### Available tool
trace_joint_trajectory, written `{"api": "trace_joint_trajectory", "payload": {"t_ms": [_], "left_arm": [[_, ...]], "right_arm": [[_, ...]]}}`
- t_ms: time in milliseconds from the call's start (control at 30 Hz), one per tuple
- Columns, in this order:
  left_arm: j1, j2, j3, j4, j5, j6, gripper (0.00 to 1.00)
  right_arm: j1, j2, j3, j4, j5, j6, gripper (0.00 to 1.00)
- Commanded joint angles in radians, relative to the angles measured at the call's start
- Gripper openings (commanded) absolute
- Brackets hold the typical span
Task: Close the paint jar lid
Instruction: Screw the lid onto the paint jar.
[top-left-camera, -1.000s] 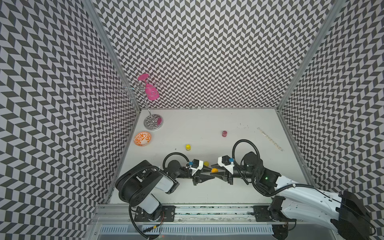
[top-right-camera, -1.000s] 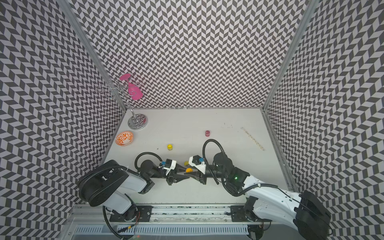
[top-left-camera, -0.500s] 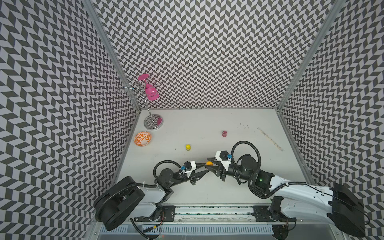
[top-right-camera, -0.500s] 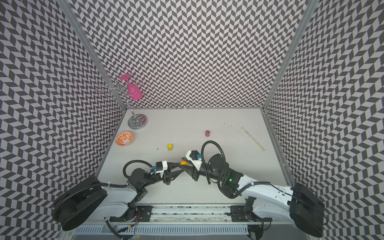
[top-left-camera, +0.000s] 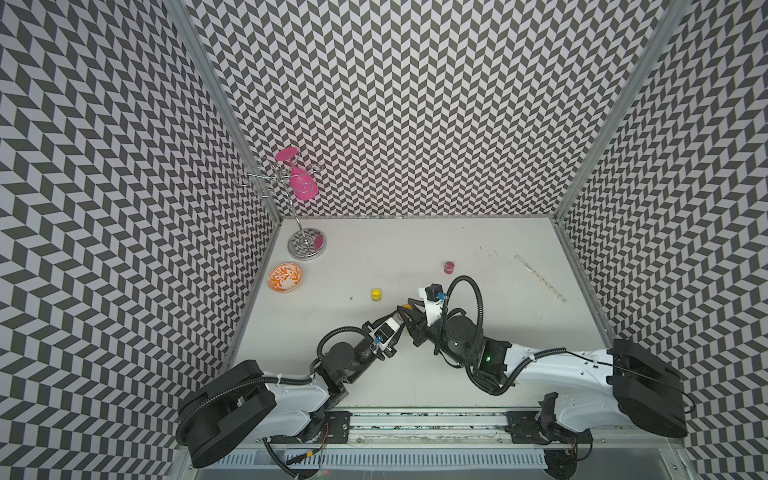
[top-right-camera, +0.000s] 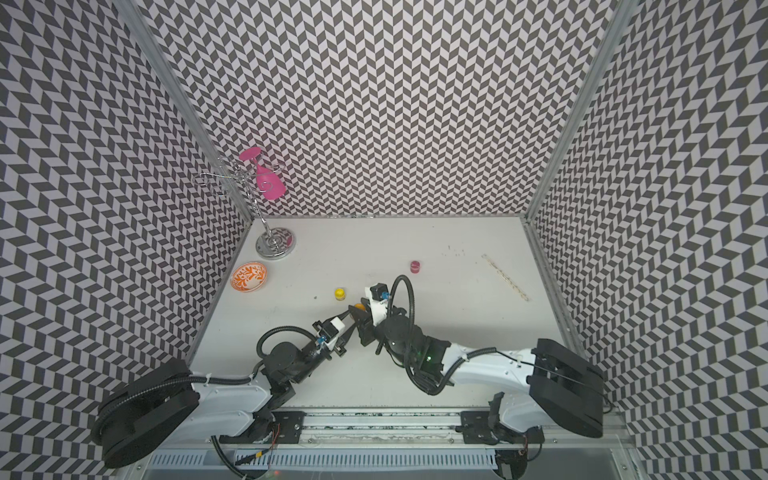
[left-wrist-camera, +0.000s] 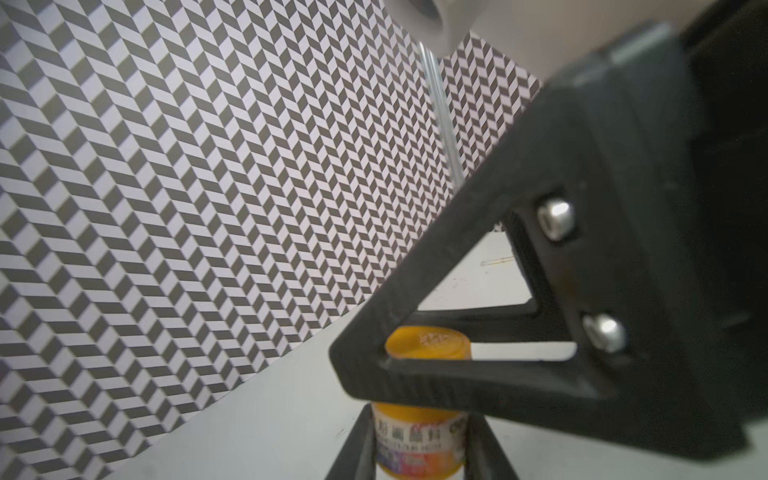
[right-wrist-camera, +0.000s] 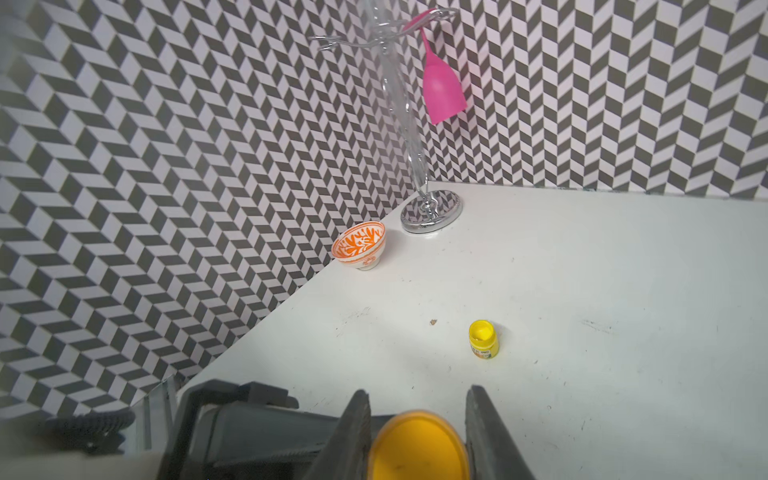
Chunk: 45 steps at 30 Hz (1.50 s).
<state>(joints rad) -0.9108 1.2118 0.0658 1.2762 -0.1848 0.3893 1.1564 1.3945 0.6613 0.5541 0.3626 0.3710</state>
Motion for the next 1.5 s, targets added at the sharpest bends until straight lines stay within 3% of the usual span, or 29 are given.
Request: {"api": "trace_joint_trajectory", "payload": {"t_ms": [0,133,433,467,600,700,800,900,1000,1167,1300,1367,1467], "left_arm": [[-0.005,0.007,0.114,0.365,-0.229,0.147,0.23],[-0.008,0.057,0.091,0.424,-0.246,0.157,0.24],[-0.008,0.103,0.068,0.337,-0.235,0.115,0.24],[-0.007,0.111,0.063,0.329,-0.235,0.108,0.24],[-0.007,0.113,0.035,0.314,-0.226,0.058,0.25],[0.012,0.047,0.020,0.218,-0.142,-0.034,0.26],[0.077,-0.050,0.012,0.073,0.074,-0.158,0.26],[0.108,-0.065,-0.002,0.072,0.291,-0.200,0.27],[0.112,0.009,0.021,0.091,0.525,-0.181,0.26],[0.135,0.115,0.060,0.169,0.829,-0.217,0.26],[0.139,0.159,0.057,0.281,0.964,-0.275,0.26],[0.141,0.174,0.061,0.317,1.018,-0.305,0.26],[0.141,0.192,0.066,0.353,1.059,-0.333,0.26]], "right_arm": [[0.077,0.050,-0.039,-0.234,-0.073,0.164,0.16],[0.077,0.027,-0.044,-0.223,-0.084,0.180,0.22],[0.091,-0.126,-0.144,-0.178,-0.035,0.159,0.86],[0.091,-0.151,-0.158,-0.179,-0.030,0.162,0.90],[0.091,-0.220,-0.192,-0.238,0.003,0.191,0.91],[0.091,-0.265,-0.217,-0.282,0.061,0.212,0.91],[0.079,-0.346,-0.244,-0.288,0.112,0.127,0.90],[0.047,-0.463,-0.286,-0.230,0.095,-0.050,0.89],[-0.005,-0.596,-0.306,-0.192,-0.030,-0.266,0.88],[-0.085,-0.803,-0.313,-0.223,-0.372,-0.567,0.87],[-0.164,-0.870,-0.331,-0.207,-0.596,-0.608,0.85],[-0.202,-0.834,-0.318,-0.219,-0.730,-0.617,0.83],[-0.219,-0.708,-0.262,-0.274,-0.825,-0.637,0.79]]}}
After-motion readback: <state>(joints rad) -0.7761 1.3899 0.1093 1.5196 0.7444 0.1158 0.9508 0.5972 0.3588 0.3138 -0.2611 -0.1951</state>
